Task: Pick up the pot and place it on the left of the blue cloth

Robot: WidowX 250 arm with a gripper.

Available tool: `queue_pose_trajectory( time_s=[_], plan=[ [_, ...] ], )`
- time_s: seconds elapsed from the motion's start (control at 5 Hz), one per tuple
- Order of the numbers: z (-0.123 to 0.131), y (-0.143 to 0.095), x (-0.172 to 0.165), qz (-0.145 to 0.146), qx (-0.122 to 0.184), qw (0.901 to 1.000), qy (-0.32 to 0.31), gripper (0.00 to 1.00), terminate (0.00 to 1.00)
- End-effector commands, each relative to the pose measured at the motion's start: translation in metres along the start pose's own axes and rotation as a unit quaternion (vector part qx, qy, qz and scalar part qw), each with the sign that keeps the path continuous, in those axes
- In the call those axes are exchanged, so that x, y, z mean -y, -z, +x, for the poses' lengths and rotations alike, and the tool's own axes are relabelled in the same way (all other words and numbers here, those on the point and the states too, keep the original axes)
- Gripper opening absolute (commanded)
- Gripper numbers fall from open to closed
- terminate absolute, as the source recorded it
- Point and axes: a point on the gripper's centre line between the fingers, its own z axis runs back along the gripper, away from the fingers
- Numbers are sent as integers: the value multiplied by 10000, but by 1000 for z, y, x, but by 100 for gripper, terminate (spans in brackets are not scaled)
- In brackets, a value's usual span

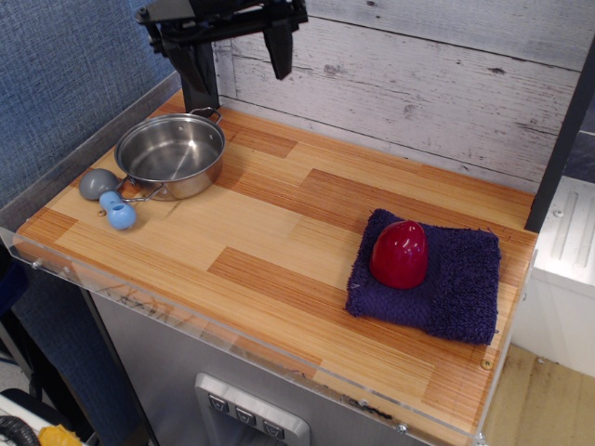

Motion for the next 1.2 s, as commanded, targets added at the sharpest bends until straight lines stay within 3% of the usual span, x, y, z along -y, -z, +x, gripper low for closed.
queue_pose_trajectory(
  time_s=[0.0,0.4,1.0],
  plan=[
    [32,5,-31,153,111,9995,244,100,0],
    [33,45,-47,301,-179,9986,406,100,0],
    [34,91,-45,497,-410,9969,462,100,0]
  ],
)
